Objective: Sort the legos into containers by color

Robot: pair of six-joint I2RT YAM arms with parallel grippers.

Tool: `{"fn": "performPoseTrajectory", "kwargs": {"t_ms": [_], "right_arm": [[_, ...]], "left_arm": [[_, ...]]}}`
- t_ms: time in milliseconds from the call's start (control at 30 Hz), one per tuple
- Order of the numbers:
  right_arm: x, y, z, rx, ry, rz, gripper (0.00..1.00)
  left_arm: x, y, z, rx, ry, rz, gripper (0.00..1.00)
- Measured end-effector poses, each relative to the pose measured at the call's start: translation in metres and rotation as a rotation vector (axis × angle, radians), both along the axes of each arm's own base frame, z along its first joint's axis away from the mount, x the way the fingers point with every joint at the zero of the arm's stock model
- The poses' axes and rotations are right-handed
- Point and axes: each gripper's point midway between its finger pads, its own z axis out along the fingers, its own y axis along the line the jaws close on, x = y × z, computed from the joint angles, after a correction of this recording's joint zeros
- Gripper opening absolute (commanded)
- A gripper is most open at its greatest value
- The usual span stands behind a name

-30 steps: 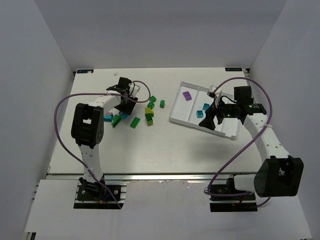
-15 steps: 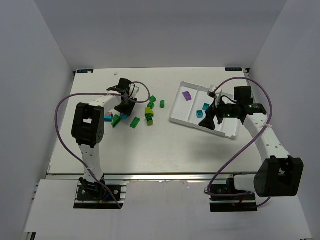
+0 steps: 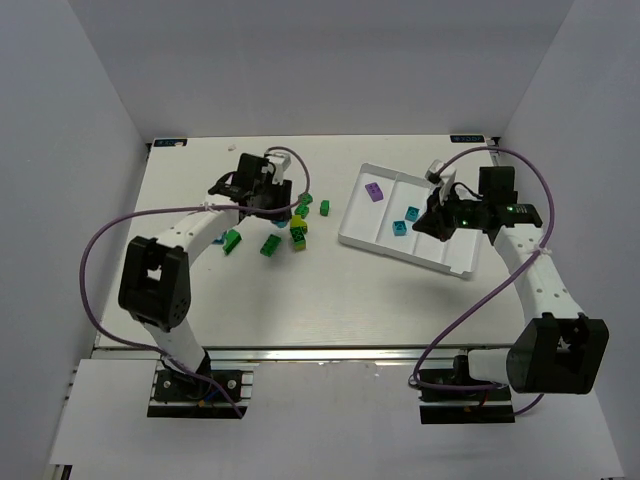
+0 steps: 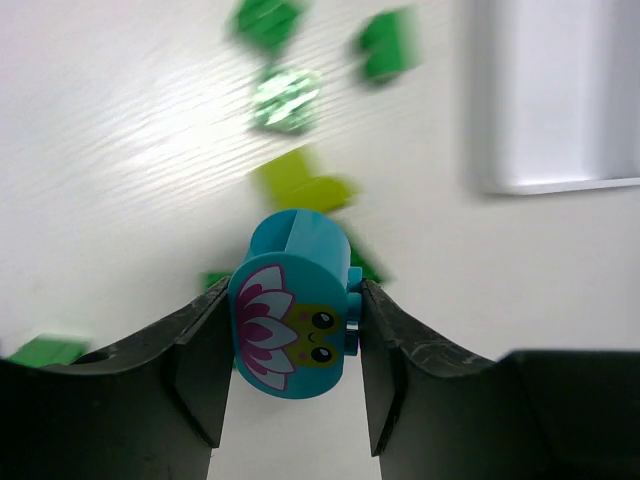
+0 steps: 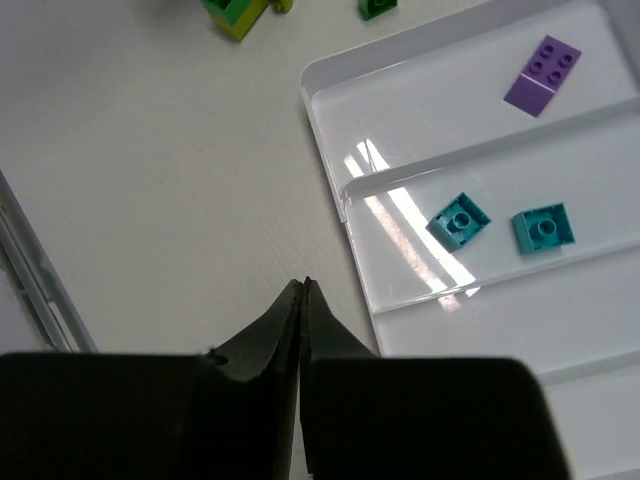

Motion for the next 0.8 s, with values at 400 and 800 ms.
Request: {"fn": "performPoseTrajectory", "kwargs": {"t_ms": [400, 800], "right_arm": [[0.013, -0.031, 0.027, 0.01, -0.049, -0.146, 0.0], [0.011, -0.047, 0.046, 0.021, -0.105, -0.211, 0.06]], "left_arm": [[-0.039, -0.219, 0.046, -0.41, -0.088, -0.311, 0.06], [-0.005, -0.305, -0.009, -0.436, -0.04, -0.314, 0.3]]}}
